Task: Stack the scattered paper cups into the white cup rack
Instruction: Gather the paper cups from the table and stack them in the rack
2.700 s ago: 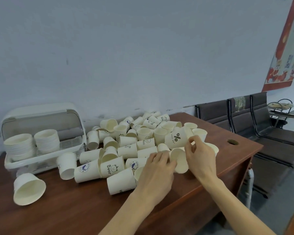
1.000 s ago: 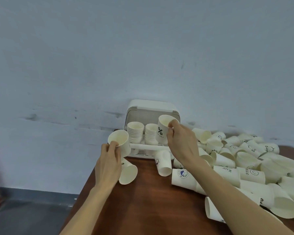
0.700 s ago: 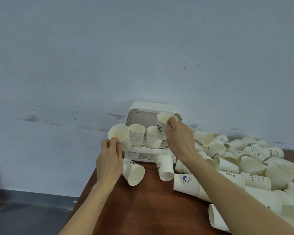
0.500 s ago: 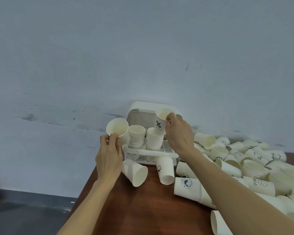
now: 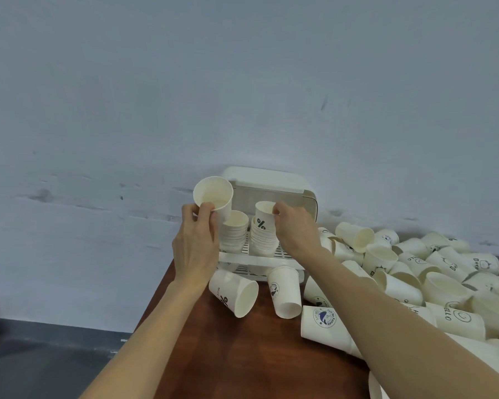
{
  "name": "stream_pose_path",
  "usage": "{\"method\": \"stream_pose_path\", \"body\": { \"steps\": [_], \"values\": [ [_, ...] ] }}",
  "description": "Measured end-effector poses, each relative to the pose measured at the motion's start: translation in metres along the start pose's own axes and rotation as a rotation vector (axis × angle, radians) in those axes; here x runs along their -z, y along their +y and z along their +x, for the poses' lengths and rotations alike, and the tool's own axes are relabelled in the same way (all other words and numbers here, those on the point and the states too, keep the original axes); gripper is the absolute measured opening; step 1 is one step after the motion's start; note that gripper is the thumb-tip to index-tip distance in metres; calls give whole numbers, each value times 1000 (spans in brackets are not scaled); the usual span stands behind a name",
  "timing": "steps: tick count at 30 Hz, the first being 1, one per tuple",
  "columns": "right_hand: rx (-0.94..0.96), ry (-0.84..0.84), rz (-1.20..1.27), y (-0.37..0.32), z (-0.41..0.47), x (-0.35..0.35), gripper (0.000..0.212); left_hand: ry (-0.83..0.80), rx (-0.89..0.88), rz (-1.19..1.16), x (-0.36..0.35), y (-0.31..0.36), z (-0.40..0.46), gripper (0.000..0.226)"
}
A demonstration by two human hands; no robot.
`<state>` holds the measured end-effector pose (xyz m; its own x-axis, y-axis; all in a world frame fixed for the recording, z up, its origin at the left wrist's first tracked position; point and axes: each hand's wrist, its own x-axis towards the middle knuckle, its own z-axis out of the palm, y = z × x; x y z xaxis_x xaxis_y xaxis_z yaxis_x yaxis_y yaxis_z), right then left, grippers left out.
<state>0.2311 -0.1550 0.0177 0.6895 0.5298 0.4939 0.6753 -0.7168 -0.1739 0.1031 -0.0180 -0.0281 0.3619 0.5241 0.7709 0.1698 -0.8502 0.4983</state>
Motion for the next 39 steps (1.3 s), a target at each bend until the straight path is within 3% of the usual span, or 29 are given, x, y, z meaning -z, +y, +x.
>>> {"method": "stream_pose_path", "body": {
  "steps": [9,14,26,29,32,34,36,39],
  "values": [
    [19,-57,-22,2,-6,-15,28,-46,-81,76,-8,8,26,16],
    [16,-13,36,5,-17,-21,37,-161,-158,196,-13,7,35,13],
    [-4,18,42,30,-57,-20,34,-540,-228,542,-25,13,36,46],
    [-30,-20,26,36,-65,-23,30,-607,-232,587,-31,9,31,48],
    [-31,-105,-9,42,-69,-30,26,-630,-216,568,-31,9,26,67],
    [-9,-173,-35,45,-70,-36,27,-564,-174,490,-19,11,16,58],
    [8,-239,-66,45,-70,-39,31,-507,-125,376,1,10,-3,31],
    [9,-277,-101,41,-72,-41,35,-574,-87,293,35,4,-35,16]
  ]
}}
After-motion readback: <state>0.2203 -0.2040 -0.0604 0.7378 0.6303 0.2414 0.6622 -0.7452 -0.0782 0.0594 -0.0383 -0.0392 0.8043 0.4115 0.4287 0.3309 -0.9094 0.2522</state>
